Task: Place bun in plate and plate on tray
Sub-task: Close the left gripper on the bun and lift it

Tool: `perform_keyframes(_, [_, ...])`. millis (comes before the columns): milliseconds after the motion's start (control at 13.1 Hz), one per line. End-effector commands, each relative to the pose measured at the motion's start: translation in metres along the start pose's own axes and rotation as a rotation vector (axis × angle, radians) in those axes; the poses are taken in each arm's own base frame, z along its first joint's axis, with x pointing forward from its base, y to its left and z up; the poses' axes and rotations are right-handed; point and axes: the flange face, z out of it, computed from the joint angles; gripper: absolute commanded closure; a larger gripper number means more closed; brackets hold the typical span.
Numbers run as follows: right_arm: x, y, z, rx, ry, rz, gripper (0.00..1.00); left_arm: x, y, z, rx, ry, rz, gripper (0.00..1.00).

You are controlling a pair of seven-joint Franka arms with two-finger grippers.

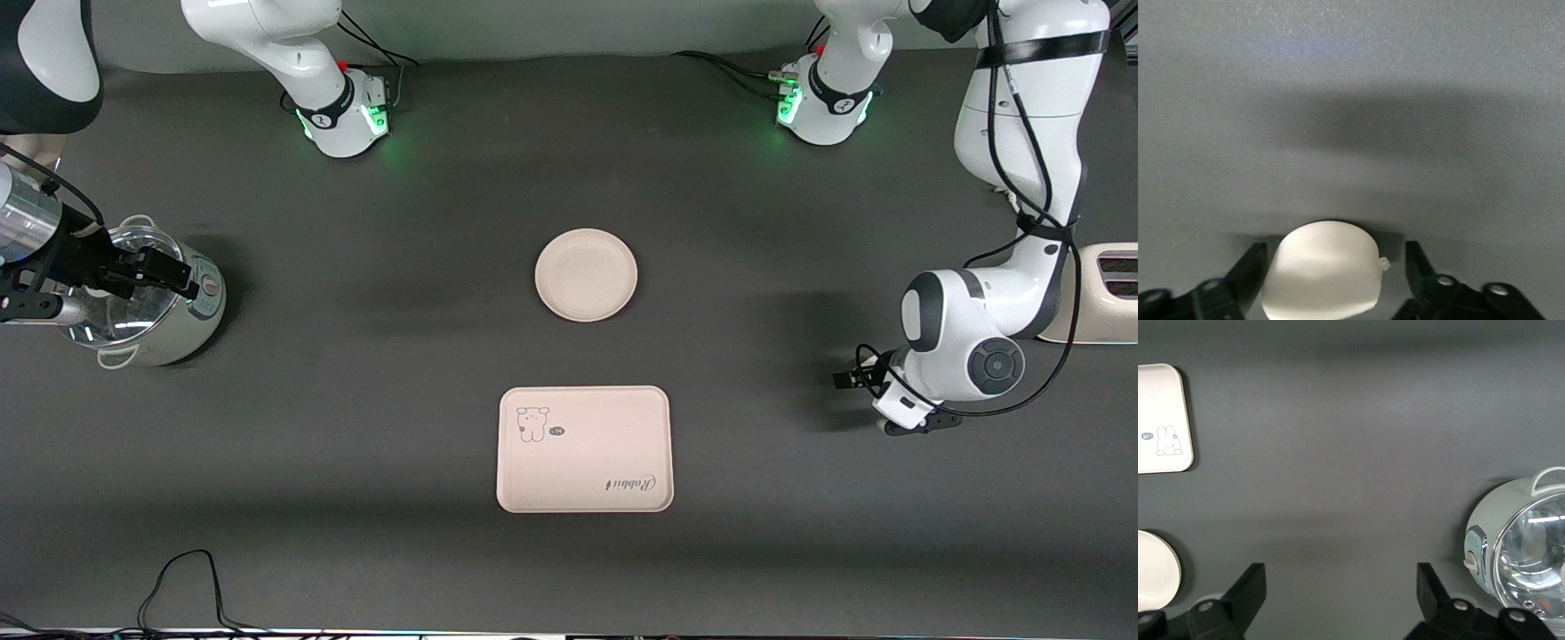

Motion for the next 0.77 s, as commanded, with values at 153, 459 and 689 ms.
perform_keyframes(153, [0.0, -0.003, -0.001, -0.01, -0.01, -0.022, 0.0, -0.005, 0.001, -0.008, -0.009, 0.007, 0.007, 0.86])
perform_keyframes(459, [0.001, -0.004, 0.002, -0.011, -0.014, -0.025, 0.0, -0.021, -0.002, -0.077, -0.016, -0.029, 0.016, 0.84])
perform_keyframes(689, [0.002, -0.017, 0.009, -0.012, -0.026, -0.035, 0.0, -0.047, -0.011, -0.159, -0.025, -0.089, 0.014, 0.83])
